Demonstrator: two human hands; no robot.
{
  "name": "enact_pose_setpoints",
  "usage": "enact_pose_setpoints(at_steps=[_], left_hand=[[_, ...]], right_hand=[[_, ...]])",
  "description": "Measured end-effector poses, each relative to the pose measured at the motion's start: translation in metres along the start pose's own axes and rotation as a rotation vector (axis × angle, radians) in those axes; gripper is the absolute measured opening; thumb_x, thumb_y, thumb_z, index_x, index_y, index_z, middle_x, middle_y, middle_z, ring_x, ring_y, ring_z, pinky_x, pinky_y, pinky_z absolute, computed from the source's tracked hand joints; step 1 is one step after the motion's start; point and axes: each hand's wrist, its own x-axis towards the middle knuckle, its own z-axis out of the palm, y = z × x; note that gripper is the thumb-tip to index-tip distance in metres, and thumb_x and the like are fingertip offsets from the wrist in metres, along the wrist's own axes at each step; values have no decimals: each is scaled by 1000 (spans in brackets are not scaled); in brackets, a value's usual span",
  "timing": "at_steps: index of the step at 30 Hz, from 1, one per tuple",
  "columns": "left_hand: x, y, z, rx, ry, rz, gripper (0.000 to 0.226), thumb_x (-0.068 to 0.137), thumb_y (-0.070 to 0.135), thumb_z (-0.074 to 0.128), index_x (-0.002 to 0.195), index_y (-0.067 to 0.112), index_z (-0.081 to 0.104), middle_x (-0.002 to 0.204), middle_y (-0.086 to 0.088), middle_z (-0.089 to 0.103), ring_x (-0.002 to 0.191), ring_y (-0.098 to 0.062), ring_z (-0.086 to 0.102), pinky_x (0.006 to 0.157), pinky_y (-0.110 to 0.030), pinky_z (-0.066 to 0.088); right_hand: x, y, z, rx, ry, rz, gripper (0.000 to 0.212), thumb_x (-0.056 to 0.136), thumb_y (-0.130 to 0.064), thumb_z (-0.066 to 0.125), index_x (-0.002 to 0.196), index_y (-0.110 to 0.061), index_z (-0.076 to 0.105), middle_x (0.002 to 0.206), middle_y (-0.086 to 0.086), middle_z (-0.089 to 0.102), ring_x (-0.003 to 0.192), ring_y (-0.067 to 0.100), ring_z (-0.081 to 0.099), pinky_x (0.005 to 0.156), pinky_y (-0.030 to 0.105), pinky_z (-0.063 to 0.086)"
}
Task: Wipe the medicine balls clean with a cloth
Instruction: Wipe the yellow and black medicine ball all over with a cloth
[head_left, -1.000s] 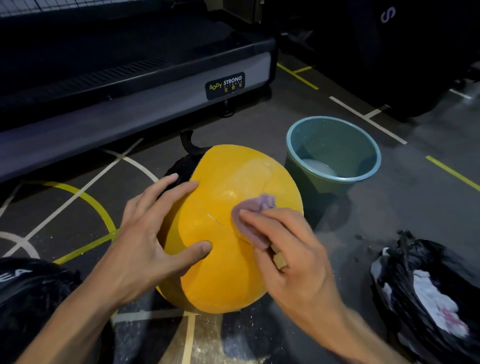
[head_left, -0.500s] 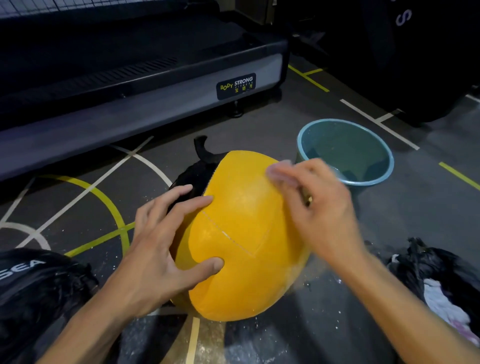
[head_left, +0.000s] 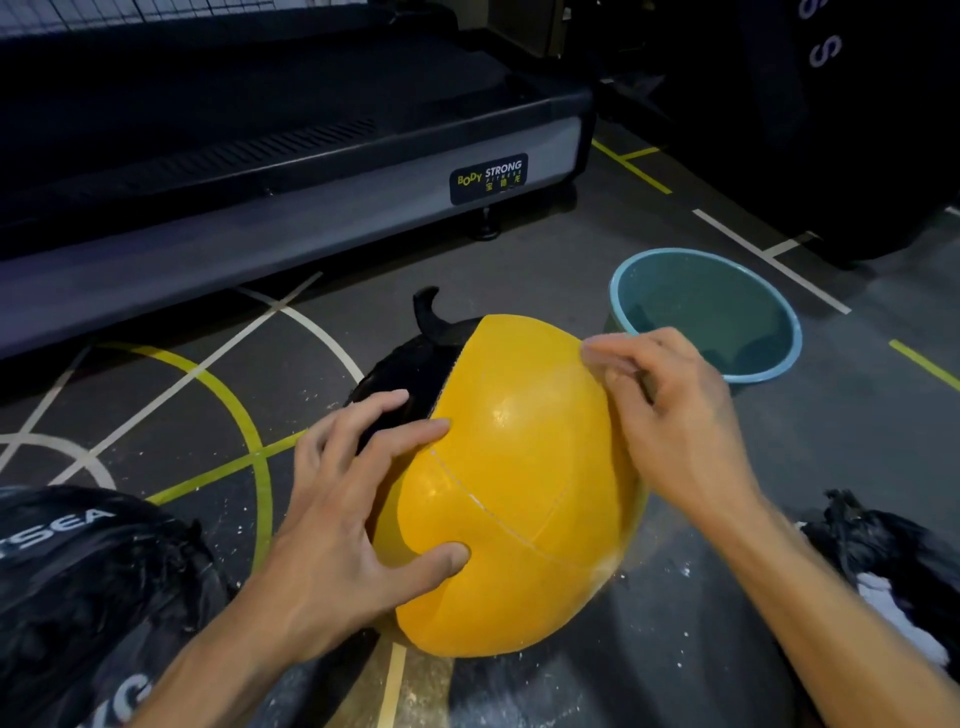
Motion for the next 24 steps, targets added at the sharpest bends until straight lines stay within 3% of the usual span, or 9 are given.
enact_pose_setpoints(at_steps=[3, 6, 10, 15, 17, 21, 24], left_hand=[[-1, -1, 1, 3, 3, 4, 86, 69, 79, 68, 145, 55, 38, 161, 27, 17, 149, -8, 9, 105, -42, 25], [-5, -2, -1, -2, 6, 3, 85, 71, 78, 68, 147, 54, 38, 162, 26, 17, 150, -11, 10, 108, -46, 28], [-6, 1, -1, 3, -10, 1, 85, 73, 76, 68, 149, 57, 35, 163, 26, 15, 152, -14, 9, 112, -58, 31], [0, 4, -7, -31, -43, -12, 75, 84, 76, 55, 151, 60, 26, 161, 35, 19, 152, -2, 8, 113, -31, 8], [1, 5, -7, -71, -26, -38, 69, 87, 75, 47, 150, 63, 22, 156, 41, 21, 151, 5, 7, 111, -25, 8], [-1, 7, -7, -168, -3, -116, 63, 87, 76, 41, 147, 68, 25, 146, 34, 30, 145, 15, 8, 117, -30, 9], [-6, 10, -4, -158, 3, -116, 58, 90, 71, 42, 146, 66, 29, 140, 38, 30, 146, 15, 8, 126, -41, 4]], right_hand=[[-34, -41, 17, 70, -99, -245, 21, 100, -5, 59, 115, -10, 74, 114, 1, 63, 111, 17, 61, 93, 34, 51], [-42, -48, 21, 23, -159, -434, 25, 100, -9, 56, 119, -9, 72, 113, 3, 63, 104, 21, 60, 86, 37, 52], [-14, -16, 8, 71, 6, -188, 21, 103, -19, 61, 120, -18, 73, 109, -5, 62, 100, 12, 61, 84, 36, 53], [-15, 0, 0, 70, 9, -77, 26, 103, -20, 60, 125, -28, 70, 121, -14, 67, 116, 9, 61, 98, 37, 51], [-17, -5, -3, 120, 27, -49, 28, 102, -15, 61, 124, -30, 71, 123, -20, 68, 120, 5, 61, 102, 34, 50], [-16, -31, 9, 148, -13, -179, 31, 99, -5, 63, 124, -22, 73, 129, -13, 68, 126, 2, 58, 108, 33, 46], [-12, -58, 31, 60, -178, -393, 30, 97, -4, 60, 121, -17, 74, 131, -9, 68, 128, 9, 57, 110, 38, 45]])
